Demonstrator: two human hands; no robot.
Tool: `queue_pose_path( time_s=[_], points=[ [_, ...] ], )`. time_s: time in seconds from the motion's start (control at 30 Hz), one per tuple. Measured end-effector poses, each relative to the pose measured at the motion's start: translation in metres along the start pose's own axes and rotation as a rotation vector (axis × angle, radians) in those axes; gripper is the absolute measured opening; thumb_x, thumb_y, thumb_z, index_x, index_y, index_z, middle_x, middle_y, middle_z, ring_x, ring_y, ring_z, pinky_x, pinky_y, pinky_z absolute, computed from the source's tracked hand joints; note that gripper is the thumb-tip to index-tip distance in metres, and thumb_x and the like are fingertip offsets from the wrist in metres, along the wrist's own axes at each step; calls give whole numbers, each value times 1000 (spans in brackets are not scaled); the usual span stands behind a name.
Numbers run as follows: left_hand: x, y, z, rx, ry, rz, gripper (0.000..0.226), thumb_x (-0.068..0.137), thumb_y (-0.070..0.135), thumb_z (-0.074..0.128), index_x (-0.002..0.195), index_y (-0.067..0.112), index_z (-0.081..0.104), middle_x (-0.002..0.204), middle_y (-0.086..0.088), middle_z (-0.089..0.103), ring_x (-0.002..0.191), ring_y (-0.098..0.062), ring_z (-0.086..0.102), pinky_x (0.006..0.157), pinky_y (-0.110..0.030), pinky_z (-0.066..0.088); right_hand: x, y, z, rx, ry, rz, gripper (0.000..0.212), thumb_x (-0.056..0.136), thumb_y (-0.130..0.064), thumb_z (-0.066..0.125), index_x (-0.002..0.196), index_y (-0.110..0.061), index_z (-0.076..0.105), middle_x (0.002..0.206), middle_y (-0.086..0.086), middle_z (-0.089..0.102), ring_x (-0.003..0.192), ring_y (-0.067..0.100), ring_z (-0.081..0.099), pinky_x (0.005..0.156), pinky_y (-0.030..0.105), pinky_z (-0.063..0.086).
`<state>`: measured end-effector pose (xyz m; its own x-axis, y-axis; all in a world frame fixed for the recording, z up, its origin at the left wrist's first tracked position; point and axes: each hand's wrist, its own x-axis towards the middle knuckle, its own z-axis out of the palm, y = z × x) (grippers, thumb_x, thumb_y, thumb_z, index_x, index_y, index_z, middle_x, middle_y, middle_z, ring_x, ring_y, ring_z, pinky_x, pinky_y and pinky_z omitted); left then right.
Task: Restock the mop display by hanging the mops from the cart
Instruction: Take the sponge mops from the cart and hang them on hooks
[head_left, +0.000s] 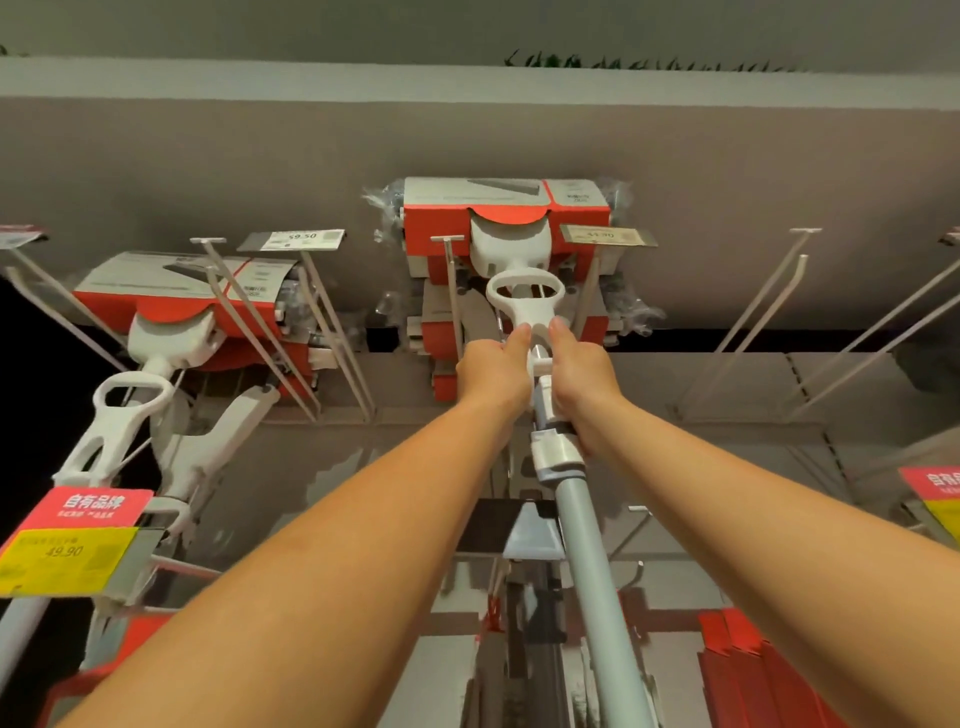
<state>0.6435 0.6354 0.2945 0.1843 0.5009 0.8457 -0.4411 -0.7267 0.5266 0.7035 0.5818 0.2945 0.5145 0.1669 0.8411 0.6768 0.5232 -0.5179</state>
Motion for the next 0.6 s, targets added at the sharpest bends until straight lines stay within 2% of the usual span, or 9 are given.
queue_pose_path(
  time_s=[0.03, 0.1, 0.23, 0.37, 0.47, 0.5, 0.53, 0.6],
  points=[
    [2, -4, 2, -10, -15, -18, 43, 98, 40, 48, 89, 2, 65, 85, -11, 67, 81, -27, 64, 77, -37, 53, 3, 4, 0, -28, -2, -7, 36, 102, -40, 37, 99, -11, 57, 75, 1, 56, 68, 15, 54, 60, 29, 42],
    [7, -14, 6, -28, -42, -47, 42, 97, 40, 51, 97, 1, 68, 93, -16, 70, 88, -32, 68, 85, -45, 56, 7, 13, -1, -66, -1, -18, 39, 102, -40, 36, 102, -9, 61, 83, 5, 60, 76, 18, 56, 70, 29, 42],
    [10, -34, 12, -22, -114, -76, 39, 98, 36, 52, 99, 0, 68, 95, -19, 71, 85, -33, 69, 80, -47, 58, 8, 40, 0, -53, 11, -22, 39, 102, -38, 34, 101, -11, 63, 98, 11, 66, 91, 24, 62, 86, 36, 49],
    [13, -51, 12, 1, -182, -101, 38, 98, 34, 52, 102, -1, 67, 95, -18, 70, 85, -32, 69, 79, -44, 58, 8, 63, 5, -72, 52, -33, 38, 103, -36, 33, 93, -12, 60, 97, 12, 66, 93, 26, 62, 89, 42, 50],
    [14, -56, 6, -45, -273, -134, 27, 97, 26, 55, 87, 3, 62, 70, -9, 60, 58, -17, 58, 55, -29, 55, 4, 76, 7, -86, 94, -36, 43, 102, -38, 33, 98, -6, 63, 101, 13, 66, 96, 28, 61, 88, 41, 48],
    [12, -56, 4, -50, -308, -152, 24, 97, 25, 56, 85, 5, 60, 62, -4, 53, 50, -13, 51, 52, -28, 55, 2, 81, 6, -95, 100, -34, 45, 102, -39, 33, 100, -5, 63, 101, 12, 66, 96, 28, 60, 88, 41, 48],
    [11, -58, 2, -59, -343, -178, 21, 97, 24, 57, 87, 6, 61, 57, -1, 48, 46, -11, 46, 57, -33, 58, 1, 86, 6, -100, 106, -31, 46, 102, -40, 33, 101, -5, 63, 101, 11, 65, 96, 28, 60, 87, 41, 48],
    [11, -61, 2, -67, -380, -223, 20, 96, 25, 58, 98, 6, 63, 56, 1, 45, 47, -11, 42, 79, -48, 59, -1, 90, 4, -109, 120, -23, 43, 101, -41, 34, 100, -6, 58, 99, 8, 62, 94, 25, 57, 79, 37, 44]
  ],
)
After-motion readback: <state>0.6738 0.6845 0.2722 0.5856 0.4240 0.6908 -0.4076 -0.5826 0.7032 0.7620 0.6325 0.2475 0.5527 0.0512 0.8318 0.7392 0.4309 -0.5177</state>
